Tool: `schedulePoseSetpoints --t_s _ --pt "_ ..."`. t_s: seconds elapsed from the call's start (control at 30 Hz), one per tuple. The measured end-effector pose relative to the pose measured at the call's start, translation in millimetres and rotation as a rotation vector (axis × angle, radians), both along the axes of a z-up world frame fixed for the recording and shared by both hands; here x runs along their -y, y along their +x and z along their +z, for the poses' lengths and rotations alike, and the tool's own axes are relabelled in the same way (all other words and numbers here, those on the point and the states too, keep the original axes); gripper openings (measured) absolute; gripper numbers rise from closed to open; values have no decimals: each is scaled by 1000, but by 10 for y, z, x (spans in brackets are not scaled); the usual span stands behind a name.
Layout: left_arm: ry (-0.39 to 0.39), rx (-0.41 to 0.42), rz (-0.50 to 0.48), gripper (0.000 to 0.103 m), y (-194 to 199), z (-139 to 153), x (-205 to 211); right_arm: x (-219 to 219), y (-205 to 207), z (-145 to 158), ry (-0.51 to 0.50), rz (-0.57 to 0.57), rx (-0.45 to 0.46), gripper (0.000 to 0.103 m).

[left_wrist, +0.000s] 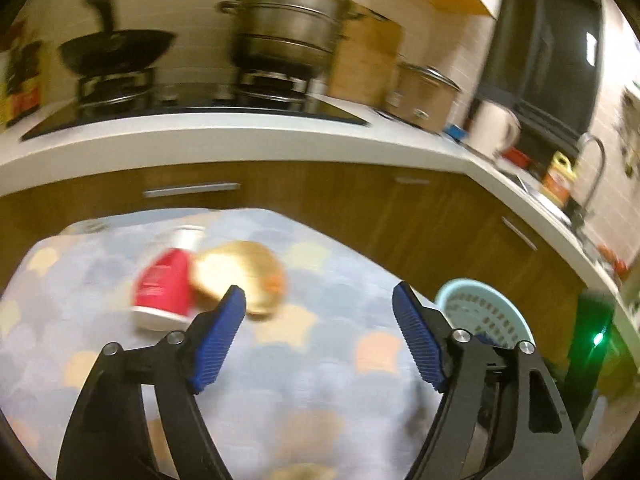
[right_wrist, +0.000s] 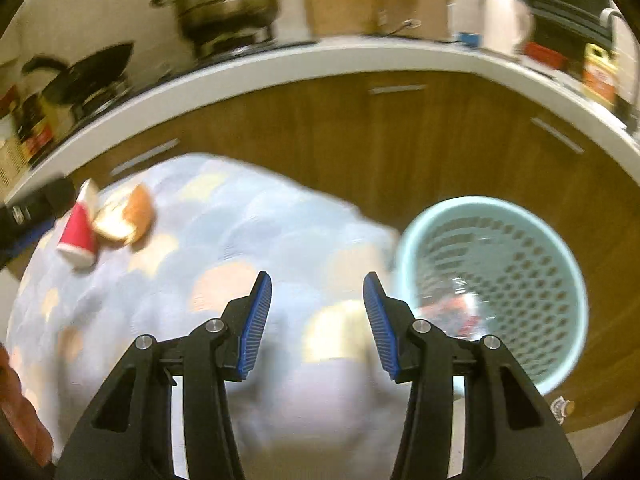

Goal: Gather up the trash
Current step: 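Move both open tools back toward the table, then grasp the bread crust with the right tool while the left tool grasps the red-white paper cup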

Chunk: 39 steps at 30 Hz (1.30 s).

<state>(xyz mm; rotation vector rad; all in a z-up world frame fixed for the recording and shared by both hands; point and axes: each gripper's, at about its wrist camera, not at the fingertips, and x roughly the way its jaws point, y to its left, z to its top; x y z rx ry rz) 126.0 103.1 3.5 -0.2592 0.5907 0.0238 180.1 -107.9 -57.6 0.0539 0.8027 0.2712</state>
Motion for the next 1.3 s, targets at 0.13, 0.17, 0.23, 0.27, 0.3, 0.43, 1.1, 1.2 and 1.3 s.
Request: schedulePoseSetpoints --t_s 0.13,0.17,0.23,0.27,0.3,0.43,1.1,1.2,1.3 --pt "-12 -8 74 77 -70 -2 -454 -399 2 -122 -13 57 -36 44" --pt "-19 -15 82 78 -63 -8 -543 -474 -16 -119 -44 62 -25 44" --pt "-39 -38 88 78 -31 -51 -729 -565 -58 -88 -70 77 10 45" --pt "-47 -51 89 78 -12 -83 -791 -593 -74 -88 -78 86 19 46" --pt "-56 -70 87 78 21 -132 -865 -615 -77 -101 -90 87 20 48" --pt "-84 -126 74 78 144 -331 -1035 -653 -82 -128 -107 113 17 50" --pt "-258 -157 52 66 280 -701 -1323 -1413 182 -58 -71 260 -59 82" --pt "-299 -95 84 66 212 -617 -1440 -1597 245 -77 -84 261 -53 84" --pt "-280 -42 161 66 118 -516 -1556 -1740 315 -115 -92 256 -70 85"
